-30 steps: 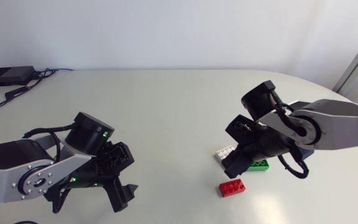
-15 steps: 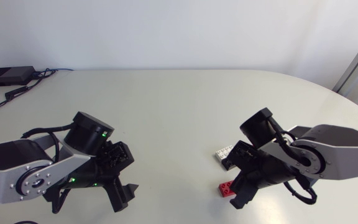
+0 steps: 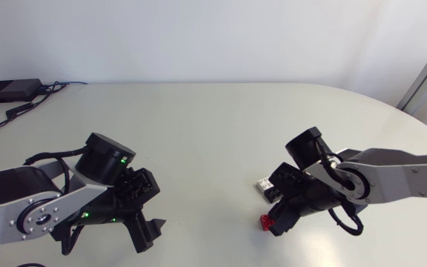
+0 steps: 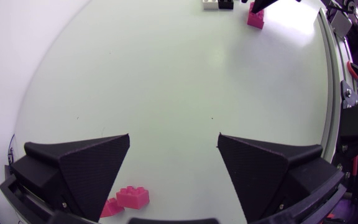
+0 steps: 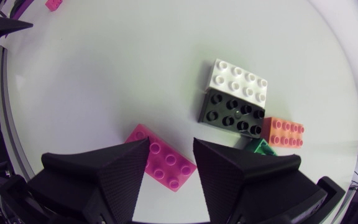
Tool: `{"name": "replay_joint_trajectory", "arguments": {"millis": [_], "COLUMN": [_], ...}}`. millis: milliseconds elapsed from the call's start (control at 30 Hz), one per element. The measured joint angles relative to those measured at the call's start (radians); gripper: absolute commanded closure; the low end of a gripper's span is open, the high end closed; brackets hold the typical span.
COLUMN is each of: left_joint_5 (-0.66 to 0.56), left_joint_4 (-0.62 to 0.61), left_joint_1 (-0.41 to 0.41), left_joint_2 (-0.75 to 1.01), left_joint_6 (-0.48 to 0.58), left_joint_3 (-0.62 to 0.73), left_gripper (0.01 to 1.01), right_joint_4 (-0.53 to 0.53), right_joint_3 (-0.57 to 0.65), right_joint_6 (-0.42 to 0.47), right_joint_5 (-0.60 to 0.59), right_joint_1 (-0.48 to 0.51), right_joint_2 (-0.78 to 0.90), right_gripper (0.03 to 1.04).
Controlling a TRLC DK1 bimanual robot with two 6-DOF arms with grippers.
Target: Sort duplo bricks by size, large to the right and small to the left
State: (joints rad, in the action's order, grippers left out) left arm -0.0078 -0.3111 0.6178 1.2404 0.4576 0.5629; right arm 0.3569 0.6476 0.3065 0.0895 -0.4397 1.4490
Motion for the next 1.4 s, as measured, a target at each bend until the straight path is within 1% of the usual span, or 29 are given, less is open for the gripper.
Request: {"name": "replay_joint_trajectory", "arguments": {"millis": [267, 400, 533, 567, 600, 633, 667, 733, 833, 933, 1000, 1167, 1400], "left_joint_5": [0.000, 0.000, 0.000, 0.000, 0.000, 0.000, 0.000, 0.000, 0.000, 0.009, 0.027, 0.051, 0.064], "left_joint_4": [-0.004, -0.005, -0.008, -0.012, -0.021, -0.031, -0.038, -0.053, -0.060, -0.039, -0.013, 0.048, 0.108], "left_joint_1": [0.000, 0.000, 0.000, -0.002, -0.005, -0.010, -0.017, -0.040, -0.083, -0.137, -0.187, -0.285, -0.435], "left_joint_2": [-0.010, -0.011, -0.011, -0.012, -0.015, -0.019, -0.026, -0.041, -0.061, -0.068, -0.052, 0.012, 0.070], "left_joint_6": [0.000, 0.000, 0.000, 0.000, 0.000, 0.000, 0.001, 0.005, 0.026, 0.055, 0.077, 0.135, 0.239], "left_joint_3": [0.000, 0.000, 0.000, 0.000, 0.000, 0.000, -0.001, -0.002, -0.019, -0.060, -0.089, -0.124, -0.127], "left_gripper": [0.046, 0.046, 0.046, 0.046, 0.046, 0.046, 0.046, 0.046, 0.046, 0.046, 0.046, 0.046, 0.046], "right_joint_4": [-0.058, -0.073, -0.072, -0.069, -0.051, -0.028, -0.008, 0.037, 0.072, 0.111, 0.133, 0.175, 0.190], "right_joint_3": [0.074, 0.093, 0.097, 0.097, 0.095, 0.092, 0.089, 0.088, 0.088, 0.088, 0.088, 0.085, 0.050], "right_joint_6": [0.070, 0.085, 0.092, 0.097, 0.098, 0.099, 0.099, 0.097, 0.078, 0.053, 0.038, 0.006, 0.000], "right_joint_5": [0.013, 0.011, 0.007, 0.001, -0.012, -0.011, -0.011, -0.010, 0.008, 0.014, 0.016, 0.015, 0.015], "right_joint_1": [0.137, 0.169, 0.172, 0.172, 0.174, 0.176, 0.178, 0.178, 0.169, 0.131, 0.097, 0.040, 0.032], "right_joint_2": [0.094, 0.116, 0.113, 0.108, 0.096, 0.079, 0.058, -0.008, -0.123, -0.228, -0.282, -0.352, -0.396], "right_gripper": [0.53, 0.53, 0.53, 0.49, 0.34, 0.15, 0.06, 0.06, 0.06, 0.06, 0.06, 0.06, 0.06]}}
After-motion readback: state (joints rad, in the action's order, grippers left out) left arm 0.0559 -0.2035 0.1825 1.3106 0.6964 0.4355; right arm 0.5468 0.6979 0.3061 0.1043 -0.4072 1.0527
